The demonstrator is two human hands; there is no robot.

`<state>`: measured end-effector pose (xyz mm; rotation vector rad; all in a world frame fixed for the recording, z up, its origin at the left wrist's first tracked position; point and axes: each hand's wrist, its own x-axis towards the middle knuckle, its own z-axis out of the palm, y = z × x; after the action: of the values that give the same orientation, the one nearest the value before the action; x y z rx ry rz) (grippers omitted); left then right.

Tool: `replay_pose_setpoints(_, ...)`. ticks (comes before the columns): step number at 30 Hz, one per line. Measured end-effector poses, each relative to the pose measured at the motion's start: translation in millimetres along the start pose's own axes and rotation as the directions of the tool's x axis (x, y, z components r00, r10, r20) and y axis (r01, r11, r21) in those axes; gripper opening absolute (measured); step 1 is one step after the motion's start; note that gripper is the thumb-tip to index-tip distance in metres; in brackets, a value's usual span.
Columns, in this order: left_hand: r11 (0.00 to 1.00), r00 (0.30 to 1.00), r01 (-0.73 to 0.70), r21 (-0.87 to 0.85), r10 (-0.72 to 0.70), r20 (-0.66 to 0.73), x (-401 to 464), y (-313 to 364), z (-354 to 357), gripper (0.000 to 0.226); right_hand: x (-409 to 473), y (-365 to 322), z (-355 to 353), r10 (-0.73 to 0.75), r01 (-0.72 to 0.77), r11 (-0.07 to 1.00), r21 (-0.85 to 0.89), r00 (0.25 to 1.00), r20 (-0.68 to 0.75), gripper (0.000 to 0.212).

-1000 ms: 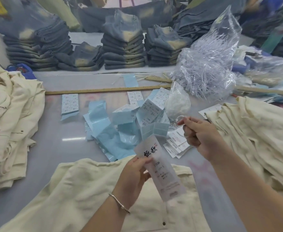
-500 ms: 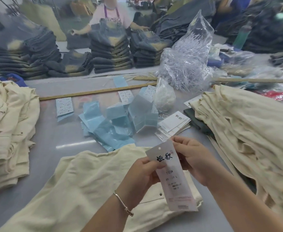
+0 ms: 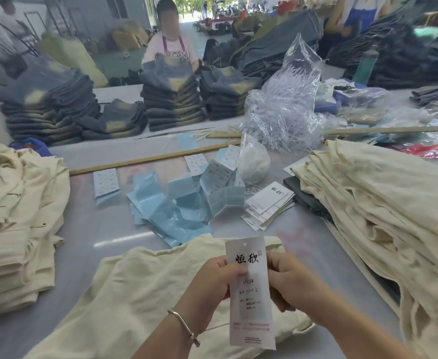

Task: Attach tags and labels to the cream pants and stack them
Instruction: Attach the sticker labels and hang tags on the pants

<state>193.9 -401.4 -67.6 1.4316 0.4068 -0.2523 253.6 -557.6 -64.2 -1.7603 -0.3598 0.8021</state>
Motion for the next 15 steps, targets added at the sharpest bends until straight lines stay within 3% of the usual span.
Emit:
replay_pose_setpoints(4, 0.997, 0.999, -0.014, 0.075, 0.017, -0.039, -2, -9, -9, 0.023, 2, -2, 2, -0.036, 0.036, 0.999, -0.008, 0.999, -0.020, 0.012)
replay_pose_setpoints(6, 0.991, 0.992, -0.059, 0.121, 0.071, -0.101, -5, -14, -13, 0.012, 2, -2, -4, -0.081, 0.066, 0.991, -0.116, 0.988, -0.133, 0.015)
replay_pose_setpoints(9, 0.953, 0.962, -0.127, 0.274, 0.186, -0.202, -10, -18, -18, 0.017, -1, -4, -10, -0.222, 0.133, 0.952, -0.277, 0.921, -0.320, 0.017)
replay_pose_setpoints(12, 0.921, 0.942, -0.189, 0.341, 0.269, -0.202, -15, -19, -17, 0.021, -10, -17, -1, -0.309, 0.302, 0.951, -0.073, 0.897, -0.316, 0.012)
replay_pose_setpoints(15, 0.923, 0.928, -0.269, 0.276, 0.325, -0.181, -17, -17, -11, 0.017, -16, -25, 13, -0.382, 0.433, 0.890, 0.143, 0.880, -0.282, 0.007)
